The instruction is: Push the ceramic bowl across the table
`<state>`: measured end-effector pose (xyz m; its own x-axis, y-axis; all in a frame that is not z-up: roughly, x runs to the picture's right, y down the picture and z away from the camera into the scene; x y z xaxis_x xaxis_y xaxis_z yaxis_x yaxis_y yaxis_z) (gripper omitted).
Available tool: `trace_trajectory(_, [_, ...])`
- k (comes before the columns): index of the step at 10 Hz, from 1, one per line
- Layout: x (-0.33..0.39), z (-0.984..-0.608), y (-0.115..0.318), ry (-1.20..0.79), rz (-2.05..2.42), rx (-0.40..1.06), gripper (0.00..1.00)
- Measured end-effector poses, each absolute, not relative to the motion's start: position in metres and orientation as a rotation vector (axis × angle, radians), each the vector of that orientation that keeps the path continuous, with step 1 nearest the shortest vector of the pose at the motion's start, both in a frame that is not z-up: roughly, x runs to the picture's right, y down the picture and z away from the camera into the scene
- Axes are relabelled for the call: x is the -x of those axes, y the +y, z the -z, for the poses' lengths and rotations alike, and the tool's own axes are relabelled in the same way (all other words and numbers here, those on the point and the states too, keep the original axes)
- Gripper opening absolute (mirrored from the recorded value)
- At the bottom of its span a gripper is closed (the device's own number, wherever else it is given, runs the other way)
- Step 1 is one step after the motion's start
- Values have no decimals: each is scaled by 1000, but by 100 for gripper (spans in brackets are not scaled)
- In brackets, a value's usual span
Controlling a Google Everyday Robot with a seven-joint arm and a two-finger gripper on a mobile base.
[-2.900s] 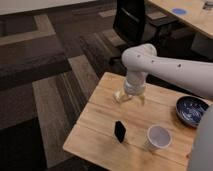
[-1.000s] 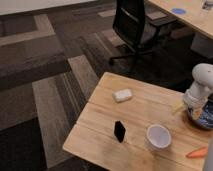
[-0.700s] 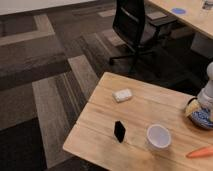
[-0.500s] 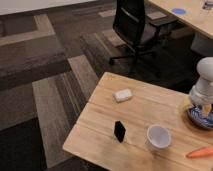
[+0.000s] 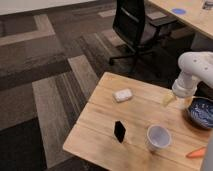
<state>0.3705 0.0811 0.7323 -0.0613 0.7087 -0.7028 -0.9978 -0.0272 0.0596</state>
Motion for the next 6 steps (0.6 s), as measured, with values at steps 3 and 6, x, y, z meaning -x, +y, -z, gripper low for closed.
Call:
trace_trajectory(3, [-379,-747,78,640,-1556,573,65])
trace_trajectory(6, [-394,-783,82,583,-1555,604,65])
